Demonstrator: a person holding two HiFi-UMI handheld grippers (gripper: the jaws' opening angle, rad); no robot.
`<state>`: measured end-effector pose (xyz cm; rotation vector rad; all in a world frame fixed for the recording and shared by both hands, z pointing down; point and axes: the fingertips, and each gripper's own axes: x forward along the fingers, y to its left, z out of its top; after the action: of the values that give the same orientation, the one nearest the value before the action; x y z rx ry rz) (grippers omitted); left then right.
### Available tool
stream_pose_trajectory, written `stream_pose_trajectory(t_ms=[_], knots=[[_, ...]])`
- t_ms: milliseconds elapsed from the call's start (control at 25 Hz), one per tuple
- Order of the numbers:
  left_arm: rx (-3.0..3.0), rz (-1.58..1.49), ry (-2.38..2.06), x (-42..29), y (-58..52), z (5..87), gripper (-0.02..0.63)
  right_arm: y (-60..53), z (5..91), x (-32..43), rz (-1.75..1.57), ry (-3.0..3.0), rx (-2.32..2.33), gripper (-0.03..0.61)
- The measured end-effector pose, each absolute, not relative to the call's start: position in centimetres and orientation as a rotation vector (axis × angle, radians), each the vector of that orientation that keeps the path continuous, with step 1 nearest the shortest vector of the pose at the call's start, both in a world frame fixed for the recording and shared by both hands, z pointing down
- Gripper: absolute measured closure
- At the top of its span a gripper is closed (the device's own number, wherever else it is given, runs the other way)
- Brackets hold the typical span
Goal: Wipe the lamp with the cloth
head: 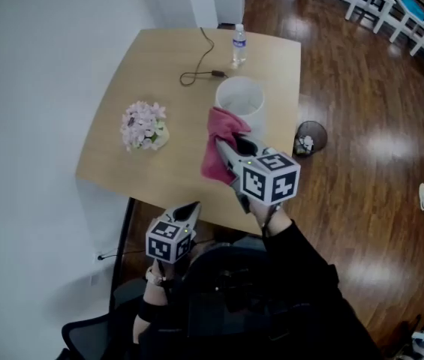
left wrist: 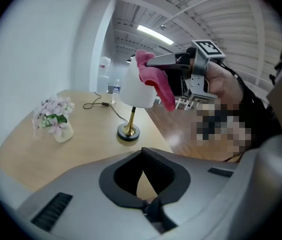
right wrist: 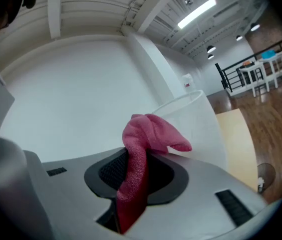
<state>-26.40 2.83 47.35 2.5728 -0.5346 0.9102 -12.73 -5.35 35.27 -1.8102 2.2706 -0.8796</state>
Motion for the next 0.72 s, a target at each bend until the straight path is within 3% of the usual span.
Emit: stream_pose_trajectory(t_ms=[320,720], knots=[[2.528,1.006,-0.491,-26.8,-0.7,49.4,0.621,-6.9,39.6,-13.1,-1.035,2.151,-1.722,0.480],[2.657,1.019,-0.082,-27.0,-8.6,49.4,0.621,-8.1,47.4,-14.8,-1.205,1.849,-2.012,0.480]])
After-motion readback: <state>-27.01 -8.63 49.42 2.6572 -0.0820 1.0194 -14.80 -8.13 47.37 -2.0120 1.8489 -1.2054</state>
